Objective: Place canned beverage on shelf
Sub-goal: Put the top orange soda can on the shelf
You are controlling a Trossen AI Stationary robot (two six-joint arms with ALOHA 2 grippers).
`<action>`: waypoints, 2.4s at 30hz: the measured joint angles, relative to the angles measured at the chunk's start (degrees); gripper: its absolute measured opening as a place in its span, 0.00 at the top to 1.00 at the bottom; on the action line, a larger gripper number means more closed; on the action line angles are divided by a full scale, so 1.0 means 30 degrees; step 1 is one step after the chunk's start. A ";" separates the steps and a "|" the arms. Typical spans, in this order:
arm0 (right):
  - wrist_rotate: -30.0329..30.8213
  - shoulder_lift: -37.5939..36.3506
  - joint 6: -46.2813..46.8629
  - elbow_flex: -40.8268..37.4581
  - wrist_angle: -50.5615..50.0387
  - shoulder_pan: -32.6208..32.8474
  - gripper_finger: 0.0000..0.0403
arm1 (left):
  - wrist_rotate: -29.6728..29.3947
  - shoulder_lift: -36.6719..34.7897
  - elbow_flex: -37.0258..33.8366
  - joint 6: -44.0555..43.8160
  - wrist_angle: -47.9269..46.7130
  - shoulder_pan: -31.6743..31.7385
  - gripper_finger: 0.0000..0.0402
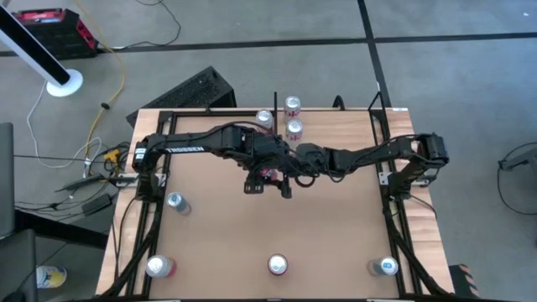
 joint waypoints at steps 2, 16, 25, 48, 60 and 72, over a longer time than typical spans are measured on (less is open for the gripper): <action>-0.0035 0.0000 -0.0111 0.0000 -0.0007 0.0074 0.21 | -0.0036 0.0000 0.0000 -0.0058 0.0007 0.0000 0.28; -0.0002 -0.0015 -0.0111 -0.0007 0.0034 0.0117 0.21 | 0.0044 0.0000 0.0000 0.0005 0.0017 -0.0007 0.28; -0.0001 -0.0015 -0.0169 -0.0015 0.0041 0.0117 0.21 | 0.0044 0.0000 0.0000 0.0051 0.0021 -0.0007 0.28; -0.0146 -0.0051 0.0255 -0.0015 0.0012 -0.0116 0.15 | 0.0052 0.0000 0.0000 0.0097 0.0167 -0.0015 0.28; -0.0110 -0.0051 0.0384 -0.0015 -0.0292 -0.0110 0.16 | 0.0060 0.0000 0.0000 -0.0049 0.0110 -0.0015 0.28; 0.0007 -0.0036 0.0326 -0.0007 -0.0450 -0.0102 0.04 | -0.0050 0.0007 0.0000 -0.0291 0.0262 -0.0015 0.26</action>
